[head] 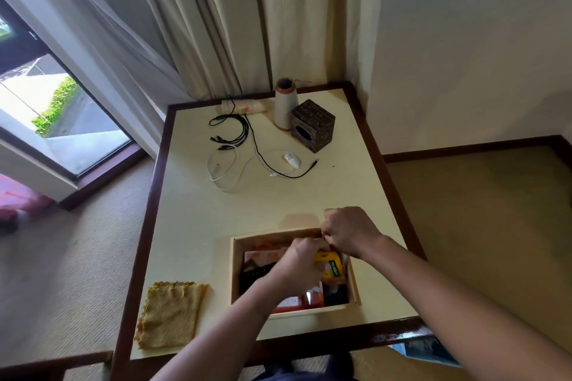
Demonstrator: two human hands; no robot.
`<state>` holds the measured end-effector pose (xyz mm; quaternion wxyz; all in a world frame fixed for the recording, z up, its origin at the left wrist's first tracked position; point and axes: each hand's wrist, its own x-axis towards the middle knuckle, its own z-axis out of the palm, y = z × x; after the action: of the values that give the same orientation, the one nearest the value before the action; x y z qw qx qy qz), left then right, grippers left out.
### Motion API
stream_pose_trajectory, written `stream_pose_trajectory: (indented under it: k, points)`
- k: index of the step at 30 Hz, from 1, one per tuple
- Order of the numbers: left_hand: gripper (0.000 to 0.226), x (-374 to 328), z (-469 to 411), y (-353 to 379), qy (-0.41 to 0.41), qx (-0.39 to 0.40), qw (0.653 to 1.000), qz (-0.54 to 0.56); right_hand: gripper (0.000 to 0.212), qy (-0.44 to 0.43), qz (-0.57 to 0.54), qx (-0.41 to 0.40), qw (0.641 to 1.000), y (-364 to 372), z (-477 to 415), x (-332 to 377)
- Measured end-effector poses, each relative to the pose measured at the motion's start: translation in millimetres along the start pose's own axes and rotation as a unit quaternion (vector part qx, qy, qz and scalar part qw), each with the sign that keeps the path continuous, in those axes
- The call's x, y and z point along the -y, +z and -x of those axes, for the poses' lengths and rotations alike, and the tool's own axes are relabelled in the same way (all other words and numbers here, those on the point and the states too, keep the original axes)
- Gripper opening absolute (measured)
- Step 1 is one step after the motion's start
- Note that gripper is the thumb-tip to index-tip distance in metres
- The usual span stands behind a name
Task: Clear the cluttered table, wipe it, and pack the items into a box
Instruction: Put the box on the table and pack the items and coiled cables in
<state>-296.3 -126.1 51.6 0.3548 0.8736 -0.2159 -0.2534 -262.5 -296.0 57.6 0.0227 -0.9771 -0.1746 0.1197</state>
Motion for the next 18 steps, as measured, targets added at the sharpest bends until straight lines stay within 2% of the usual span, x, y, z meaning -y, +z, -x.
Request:
stream_pose_trajectory:
  k: [4,7,11,12,14,18]
  points:
    - [0.019,4.9,-11.4,16.0,-0.025,-0.005,1.000,-0.015,0.027,0.003,-0.028,0.005,1.000,-1.1,4.7,-10.8]
    - [0.017,2.3,-20.1,15.2,-0.085,-0.019,0.996,-0.024,0.025,0.023,-0.076,0.004,0.997,-1.2,11.1,-15.5]
    - [0.008,-0.1,-33.1,12.4,-0.131,0.015,0.989,-0.072,0.024,0.044,-0.101,0.004,0.994,-0.6,12.6,-14.5]
    - [0.003,-1.1,-34.6,14.7,-0.128,0.030,0.986,-0.100,0.024,0.045,-0.099,0.009,0.994,-0.6,12.4,-14.2]
    - [0.007,-5.4,-33.7,21.4,-0.107,0.055,0.980,-0.161,0.024,0.045,-0.101,0.016,0.994,-1.3,13.3,-13.6]
    - [0.018,-5.0,-31.8,34.4,-0.063,0.038,0.967,-0.243,0.024,0.054,-0.127,0.021,0.990,-1.4,17.4,-13.8]
